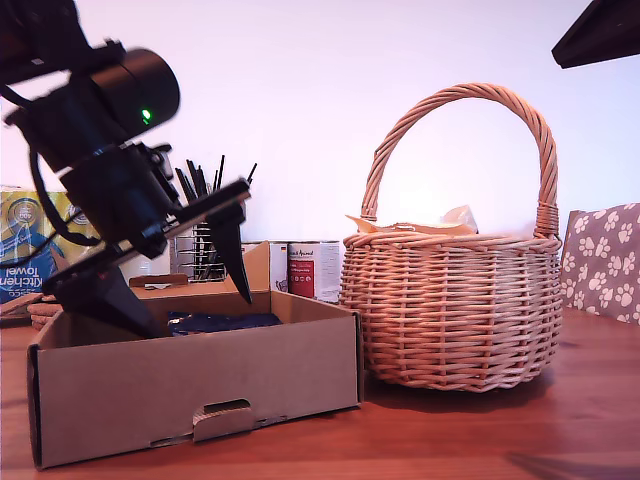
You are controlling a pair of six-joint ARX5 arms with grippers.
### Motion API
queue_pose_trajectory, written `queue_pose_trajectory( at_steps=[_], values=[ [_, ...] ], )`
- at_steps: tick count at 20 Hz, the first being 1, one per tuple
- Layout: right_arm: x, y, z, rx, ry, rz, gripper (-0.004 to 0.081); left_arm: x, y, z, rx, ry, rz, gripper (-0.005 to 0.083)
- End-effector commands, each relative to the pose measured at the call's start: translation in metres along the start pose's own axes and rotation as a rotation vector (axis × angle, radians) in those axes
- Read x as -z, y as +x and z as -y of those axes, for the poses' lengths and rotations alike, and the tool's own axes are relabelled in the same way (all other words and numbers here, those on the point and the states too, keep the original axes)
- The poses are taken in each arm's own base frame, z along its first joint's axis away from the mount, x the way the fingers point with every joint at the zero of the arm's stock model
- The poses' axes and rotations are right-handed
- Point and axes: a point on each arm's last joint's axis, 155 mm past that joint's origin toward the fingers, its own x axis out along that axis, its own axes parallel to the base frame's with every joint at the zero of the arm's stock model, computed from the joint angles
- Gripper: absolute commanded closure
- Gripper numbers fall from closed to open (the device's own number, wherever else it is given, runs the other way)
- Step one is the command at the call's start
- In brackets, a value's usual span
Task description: Move the bags of Easter eggs from the cardboard box on the left into the woven basket on the right side.
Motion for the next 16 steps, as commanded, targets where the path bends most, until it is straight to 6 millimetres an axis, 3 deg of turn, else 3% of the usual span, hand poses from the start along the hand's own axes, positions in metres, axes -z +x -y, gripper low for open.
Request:
queue_pose_trajectory(
  at_steps=[1,7,12,16],
  values=[
    [-0.007,-0.002,-0.003,-0.01,-0.011,0.02,0.0783,0.007,0.011,-0.008,-0.029,0.016,-0.035,0.0027],
    [-0.009,-0.002,-0.003,-0.01,-0.013,0.024,0.0783,0.019,0.022,-0.006,-0.025,0.024,-0.077,0.0027],
    [-0.009,-0.002,-0.003,-0.01,-0.012,0.023,0.0783,0.026,0.028,0.017,0.058,0.022,-0.096,0.0027],
    [-0.009,-0.002,-0.003,-0.01,-0.012,0.023,0.0783,0.028,0.03,0.019,0.052,0.028,-0.095,0.0027]
  ],
)
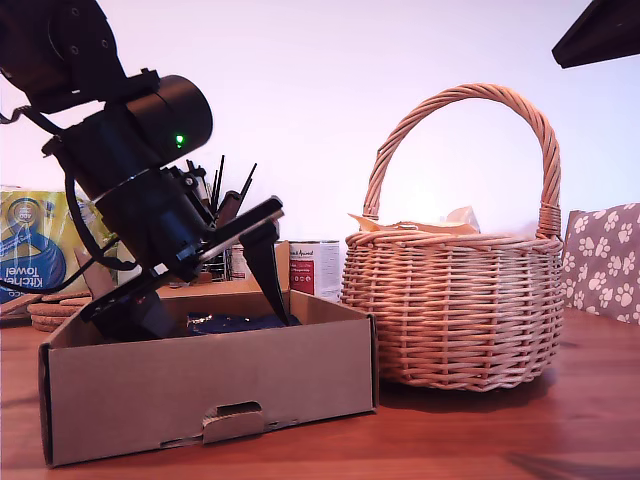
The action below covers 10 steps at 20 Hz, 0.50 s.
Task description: Move the bags of Easter eggs from the cardboard box on the left into the woven basket on the right side.
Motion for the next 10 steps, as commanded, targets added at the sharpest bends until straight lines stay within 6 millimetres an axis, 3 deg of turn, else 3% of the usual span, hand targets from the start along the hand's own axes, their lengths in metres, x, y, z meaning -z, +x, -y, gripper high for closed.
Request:
queue_pose_trajectory(
  at_steps=[1,4,10],
  values=[
    [-0.009,-0.002,-0.003,-0.01,-0.012,0.024,0.0783,0.004,0.009,-0.007,-0.026,-0.007,-0.011,0.0027],
    [-0.01,-0.003,-0.003,-0.01,-0.01,0.026,0.0783,0.007,0.015,-0.01,-0.029,-0.018,-0.022,0.0029],
    [-0.009,-0.003,-0.003,-0.009,-0.009,0.025,0.0783,0.004,0.015,0.033,0.169,0.002,-0.049,0.0029]
  ],
)
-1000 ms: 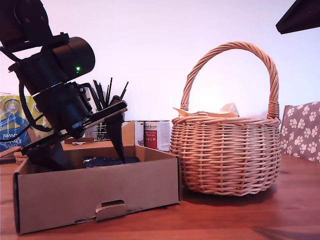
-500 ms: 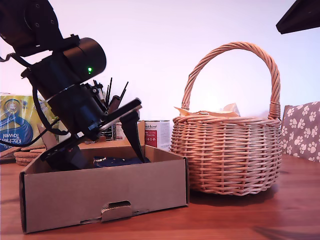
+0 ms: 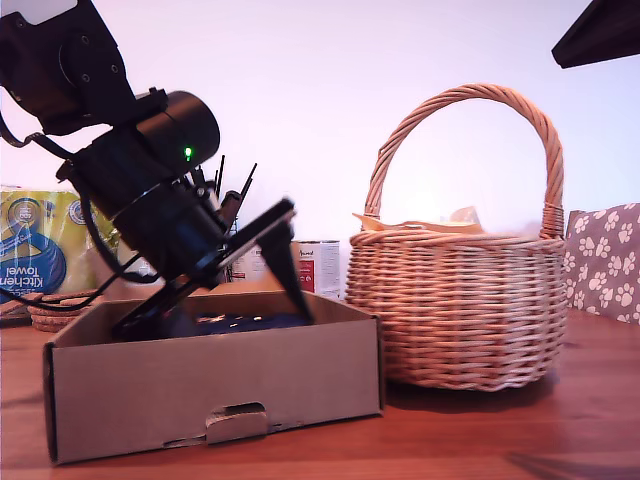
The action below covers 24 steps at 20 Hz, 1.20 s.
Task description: Move the bags of Easter eggs from the cardboard box on the left into the woven basket on the right side.
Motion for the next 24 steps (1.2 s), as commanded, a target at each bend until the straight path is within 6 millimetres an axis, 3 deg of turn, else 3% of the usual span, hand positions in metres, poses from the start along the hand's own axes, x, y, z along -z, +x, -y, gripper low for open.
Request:
queue_pose_trajectory(
  at_steps=[1,3,4,5,7,9,10,17,21,24],
  values=[
    [-0.009,-0.003,-0.003,-0.009,-0.01,0.024,0.0783,-0.001,0.003,0.008,0.027,0.007,-0.006,0.0029],
    [-0.009,-0.003,-0.003,-0.009,-0.01,0.024,0.0783,-0.002,0.003,0.009,0.031,0.014,-0.001,0.0049],
    [-0.009,-0.003,-0.003,-0.008,-0.01,0.024,0.0783,-0.003,0.003,0.008,0.026,0.014,0.002,0.0111],
    [-0.009,-0.003,-0.003,-0.008,-0.01,0.024,0.0783,-0.004,0.003,0.006,0.014,0.014,0.012,0.0224],
    [-0.009,-0.003,-0.002,-0.006,-0.01,0.024,0.0783,-0.006,0.005,0.004,-0.014,0.024,0.033,0.0555],
    [-0.009,-0.003,-0.002,-0.006,-0.01,0.024,0.0783,-0.007,0.005,0.006,-0.012,0.064,0.041,0.0765],
    [-0.009,-0.003,-0.002,-0.005,-0.01,0.024,0.0783,-0.009,0.005,0.008,-0.005,0.081,0.049,0.0797],
    [-0.009,-0.003,-0.002,-0.005,-0.01,0.023,0.0783,-0.027,-0.01,0.031,0.102,0.103,0.066,0.0795],
    [-0.008,-0.003,-0.001,0.001,-0.009,0.02,0.0783,-0.041,-0.038,0.046,0.14,0.139,0.113,0.0795],
    [-0.008,-0.003,-0.001,0.002,-0.009,0.019,0.0783,-0.041,-0.066,0.052,0.135,0.194,0.133,0.0795]
  ],
)
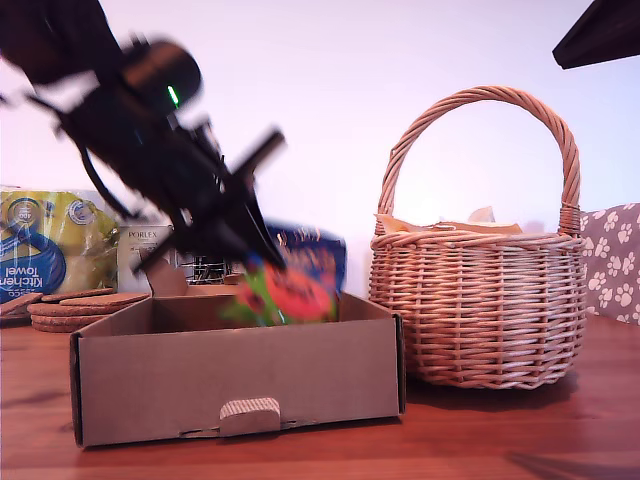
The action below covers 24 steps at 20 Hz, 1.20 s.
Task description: Move the bags of Easter eggs from the cardboard box on the left into the woven basket on the right side.
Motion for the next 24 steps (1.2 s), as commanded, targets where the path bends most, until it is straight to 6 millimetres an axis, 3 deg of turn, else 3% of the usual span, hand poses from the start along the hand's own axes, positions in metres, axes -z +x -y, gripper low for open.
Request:
queue_pose_trajectory(
  at_steps=[1,6,9,14,18,24],
  values=[
    [-0.008,-0.003,-0.002,-0.002,-0.009,0.02,0.0783,-0.007,-0.019,0.017,0.026,0.063,0.03,0.0795],
    [-0.008,-0.003,-0.002,-0.002,-0.009,0.02,0.0783,-0.006,-0.057,0.071,0.18,0.127,0.052,0.0795],
    [-0.008,-0.003,-0.002,-0.003,-0.009,0.017,0.0783,0.004,-0.052,0.097,0.238,0.112,0.035,0.0795],
    [-0.005,-0.003,-0.002,-0.004,-0.007,0.005,0.0783,0.019,-0.034,0.158,0.365,0.132,0.055,0.0795],
    [0.002,-0.003,-0.002,-0.005,0.004,-0.023,0.0783,0.018,-0.01,0.171,0.388,0.095,0.088,0.0795],
    [0.006,-0.013,-0.005,0.0,0.012,-0.085,0.0783,-0.015,0.017,0.163,0.341,0.064,0.242,0.0795]
  ],
)
